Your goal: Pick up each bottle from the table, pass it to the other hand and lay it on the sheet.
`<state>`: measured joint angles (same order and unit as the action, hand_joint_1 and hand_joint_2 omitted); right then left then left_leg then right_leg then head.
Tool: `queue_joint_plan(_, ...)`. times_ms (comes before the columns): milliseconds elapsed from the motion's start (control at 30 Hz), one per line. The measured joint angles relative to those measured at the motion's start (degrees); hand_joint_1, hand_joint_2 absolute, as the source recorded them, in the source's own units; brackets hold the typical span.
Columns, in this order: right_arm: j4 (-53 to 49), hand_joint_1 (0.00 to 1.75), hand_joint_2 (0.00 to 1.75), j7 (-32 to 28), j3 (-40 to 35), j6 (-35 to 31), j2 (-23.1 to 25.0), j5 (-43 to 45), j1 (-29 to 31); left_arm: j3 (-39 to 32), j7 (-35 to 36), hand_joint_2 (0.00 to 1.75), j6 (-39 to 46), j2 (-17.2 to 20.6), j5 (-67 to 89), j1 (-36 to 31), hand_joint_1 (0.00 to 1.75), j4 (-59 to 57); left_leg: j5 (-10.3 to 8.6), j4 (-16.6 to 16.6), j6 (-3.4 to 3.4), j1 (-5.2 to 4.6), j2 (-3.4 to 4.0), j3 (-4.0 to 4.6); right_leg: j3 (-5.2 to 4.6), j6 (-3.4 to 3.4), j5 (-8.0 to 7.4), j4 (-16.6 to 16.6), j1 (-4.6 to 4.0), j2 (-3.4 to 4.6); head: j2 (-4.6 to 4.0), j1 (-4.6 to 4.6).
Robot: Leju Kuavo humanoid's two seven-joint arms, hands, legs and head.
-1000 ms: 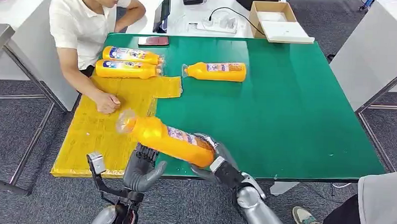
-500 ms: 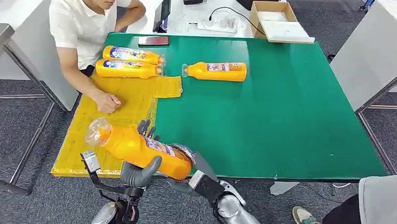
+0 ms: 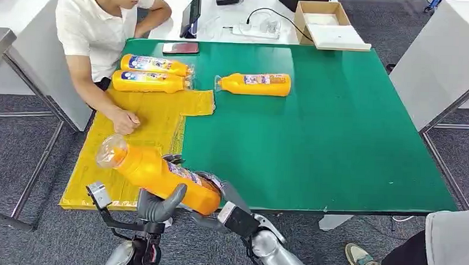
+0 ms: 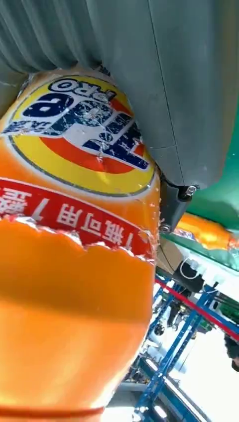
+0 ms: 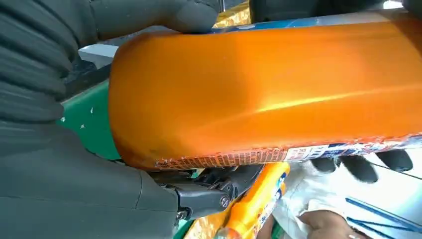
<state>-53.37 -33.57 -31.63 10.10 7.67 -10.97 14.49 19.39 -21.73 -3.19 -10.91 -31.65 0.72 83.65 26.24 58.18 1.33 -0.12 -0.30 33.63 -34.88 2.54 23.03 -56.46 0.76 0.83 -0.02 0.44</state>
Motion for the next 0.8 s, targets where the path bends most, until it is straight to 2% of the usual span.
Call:
queue_joint_plan(233,0.8,0.0,0.0,0.4,-1.3,-1.1,0.3,-0.4,-0.6,-0.7,0.0,1.75,0.4,0.1,0.6,-0.2,1.75,0.5,0.0,0.0,0.0,-0.01,-0.02,0.0,0.01,0.0,0.0,0.0,0.01,0.0,0.0,0.0)
queue_joint_plan(333,0.0,0.0,0.0,0.6,-1.3,-3.2,-0.1,-0.5,-1.8,-1.5,3.0,1.75,0.2,0.6,-1.9,-0.4,1.75,0.6,0.0,0.0,0.0,0.0,-0.03,0.0,0.01,0.0,0.0,0.0,0.0,-0.01,0.0,0.02)
queue_joint_plan(467,-2.0,0.0,0.0,0.6,0.0,-5.1,-1.1,-0.2,-4.5,-3.3,3.0,1.75,0.8,1.7,0.6,-0.6,1.75,1.1,0.0,0.0,0.0,0.0,-0.04,0.01,0.01,0.0,0.0,0.0,0.0,-0.01,0.0,0.0)
queue_joint_plan(800,-9.9,0.0,0.0,-0.9,9.1,-7.8,-3.5,-1.4,-11.7,-6.9,2.6,1.75,18.4,7.6,34.1,-3.3,1.75,0.6,-0.01,0.0,0.0,-0.01,-0.08,0.02,0.02,0.0,0.0,0.0,0.01,-0.02,0.0,0.02)
